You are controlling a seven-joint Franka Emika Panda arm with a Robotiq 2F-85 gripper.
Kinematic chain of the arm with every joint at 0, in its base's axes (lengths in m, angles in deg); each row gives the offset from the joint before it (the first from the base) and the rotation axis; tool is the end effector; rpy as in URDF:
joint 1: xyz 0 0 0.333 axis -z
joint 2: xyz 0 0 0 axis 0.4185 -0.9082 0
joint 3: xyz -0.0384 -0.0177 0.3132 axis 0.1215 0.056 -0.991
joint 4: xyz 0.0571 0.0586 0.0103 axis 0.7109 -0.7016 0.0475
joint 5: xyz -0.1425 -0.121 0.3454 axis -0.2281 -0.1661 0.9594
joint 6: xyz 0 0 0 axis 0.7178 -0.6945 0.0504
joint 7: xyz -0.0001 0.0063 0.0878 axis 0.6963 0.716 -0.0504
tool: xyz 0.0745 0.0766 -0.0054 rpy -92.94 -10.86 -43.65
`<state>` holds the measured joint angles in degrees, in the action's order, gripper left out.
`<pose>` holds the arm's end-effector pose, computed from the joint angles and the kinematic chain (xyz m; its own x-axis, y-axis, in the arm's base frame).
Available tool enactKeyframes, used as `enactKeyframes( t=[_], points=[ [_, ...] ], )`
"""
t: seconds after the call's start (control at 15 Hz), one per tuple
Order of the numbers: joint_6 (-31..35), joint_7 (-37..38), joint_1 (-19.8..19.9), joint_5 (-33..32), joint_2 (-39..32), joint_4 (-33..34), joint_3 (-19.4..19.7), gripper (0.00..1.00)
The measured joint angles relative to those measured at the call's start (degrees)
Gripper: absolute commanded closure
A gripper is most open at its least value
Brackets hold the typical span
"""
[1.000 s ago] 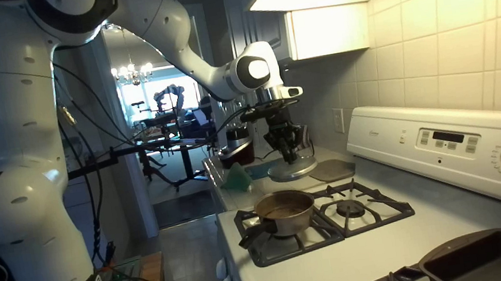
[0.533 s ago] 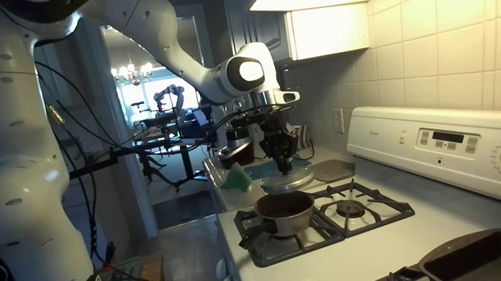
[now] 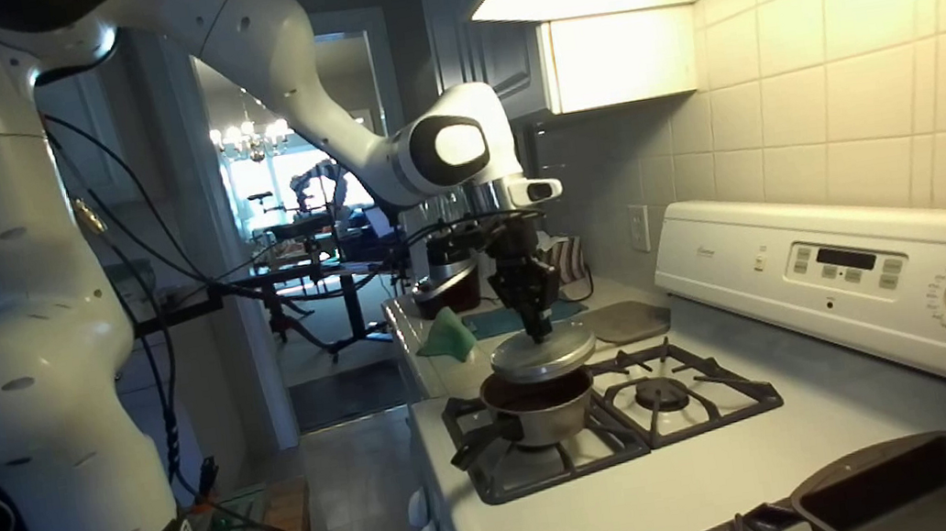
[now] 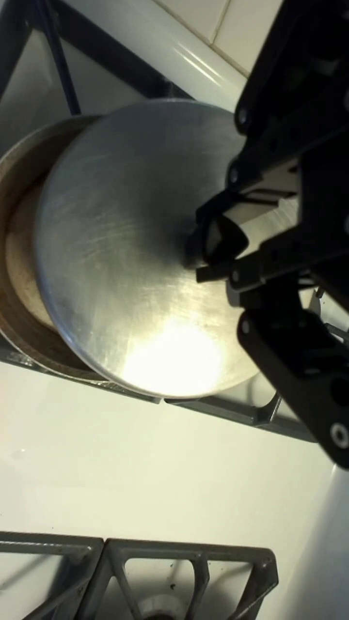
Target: Put the silver lid on the silver pot then use the green towel to move the pot to the right and place the towel back on the counter.
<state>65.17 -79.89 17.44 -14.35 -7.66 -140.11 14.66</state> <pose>0.5094 0.1193 0.3602 0.9291 0.3613 0.0788 0.3437 -0.9224 0.1764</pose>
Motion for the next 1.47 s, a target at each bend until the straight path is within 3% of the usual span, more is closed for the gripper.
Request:
enactKeyframes(
  t=[0.33, 1.47],
  points=[
    [2.61, 0.12, 0.91, 0.24, 0.35, -2.11, 0.67, 0.94],
    [2.66, 0.12, 0.92, 1.40, 0.31, -3.91, 0.21, 0.94]
  ],
)
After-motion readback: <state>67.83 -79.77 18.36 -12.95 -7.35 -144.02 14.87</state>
